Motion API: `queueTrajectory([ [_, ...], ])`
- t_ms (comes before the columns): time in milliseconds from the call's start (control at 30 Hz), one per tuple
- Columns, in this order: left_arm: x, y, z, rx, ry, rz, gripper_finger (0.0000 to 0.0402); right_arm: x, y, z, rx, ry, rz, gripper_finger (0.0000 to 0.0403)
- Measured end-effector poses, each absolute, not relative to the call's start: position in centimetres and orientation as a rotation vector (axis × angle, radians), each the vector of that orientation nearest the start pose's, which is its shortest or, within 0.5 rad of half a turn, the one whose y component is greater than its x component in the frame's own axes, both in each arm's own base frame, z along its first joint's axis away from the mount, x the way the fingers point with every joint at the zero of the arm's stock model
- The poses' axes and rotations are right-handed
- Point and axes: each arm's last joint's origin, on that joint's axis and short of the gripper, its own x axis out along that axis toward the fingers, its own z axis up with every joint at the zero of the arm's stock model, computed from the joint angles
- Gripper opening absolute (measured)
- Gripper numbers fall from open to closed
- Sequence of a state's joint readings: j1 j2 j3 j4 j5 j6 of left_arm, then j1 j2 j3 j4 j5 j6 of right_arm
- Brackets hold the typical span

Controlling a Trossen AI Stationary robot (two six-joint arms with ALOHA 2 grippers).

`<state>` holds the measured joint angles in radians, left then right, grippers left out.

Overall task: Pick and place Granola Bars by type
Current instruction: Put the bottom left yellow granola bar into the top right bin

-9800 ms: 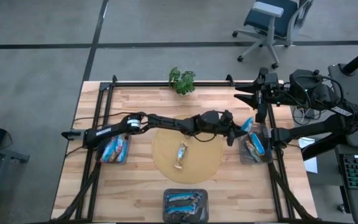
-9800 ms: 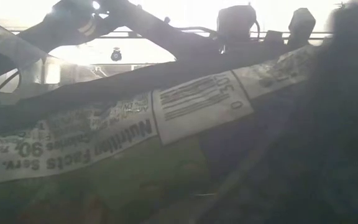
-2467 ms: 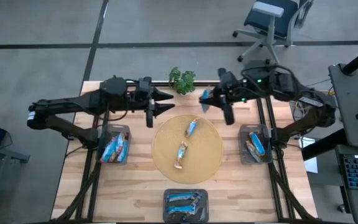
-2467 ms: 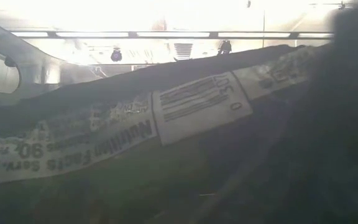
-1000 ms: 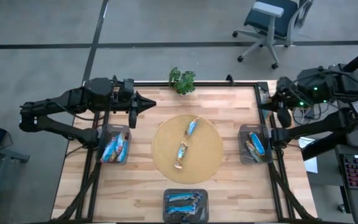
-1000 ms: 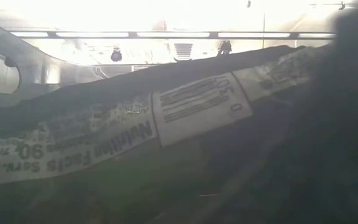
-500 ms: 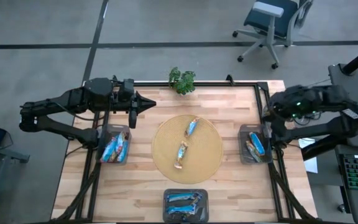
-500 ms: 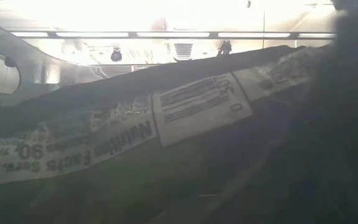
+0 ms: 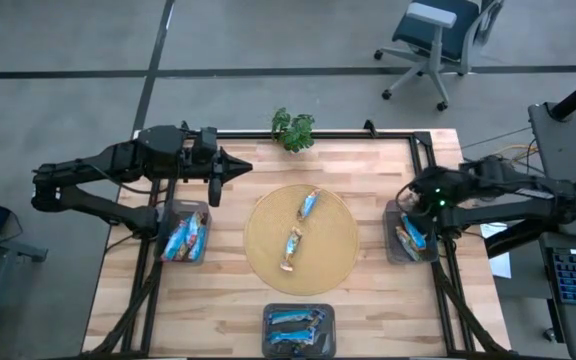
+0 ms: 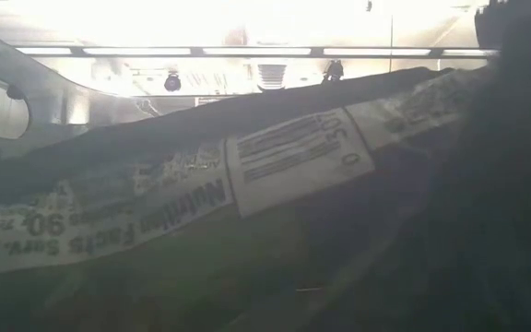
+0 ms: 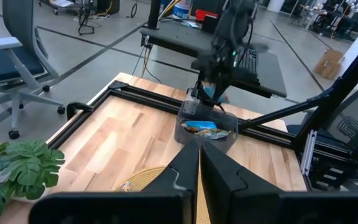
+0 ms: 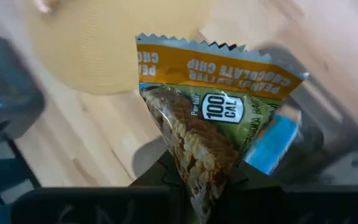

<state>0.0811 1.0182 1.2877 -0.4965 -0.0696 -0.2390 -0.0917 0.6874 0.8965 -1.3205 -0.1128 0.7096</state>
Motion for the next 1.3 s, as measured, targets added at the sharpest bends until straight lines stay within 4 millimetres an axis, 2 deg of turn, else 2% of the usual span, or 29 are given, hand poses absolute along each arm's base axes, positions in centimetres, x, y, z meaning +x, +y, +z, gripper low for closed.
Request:
queueTrajectory([
  [200,19.8,1.8,42.8,-0.240,0.218,0.177,0.0000,8.7,-0.4,25.9,0.909,1.173,-0.516,0.0024],
  [300,19.9,1.8,42.7,-0.239,0.221,0.178,0.0000,8.7,-0.4,24.9,0.954,1.198,-0.565,0.0024],
  [700,20.4,1.9,42.4,-0.239,0.235,0.179,0.0000,9.3,-0.5,25.1,0.997,1.124,-0.560,0.0024],
  [1000,20.4,1.9,42.4,-0.239,0.236,0.179,0.0000,10.5,-0.5,25.7,0.802,1.046,-0.334,0.0024],
  [1300,20.4,1.9,42.4,-0.239,0.236,0.179,0.0000,11.0,-0.5,25.3,0.490,1.113,-0.148,0.0023],
])
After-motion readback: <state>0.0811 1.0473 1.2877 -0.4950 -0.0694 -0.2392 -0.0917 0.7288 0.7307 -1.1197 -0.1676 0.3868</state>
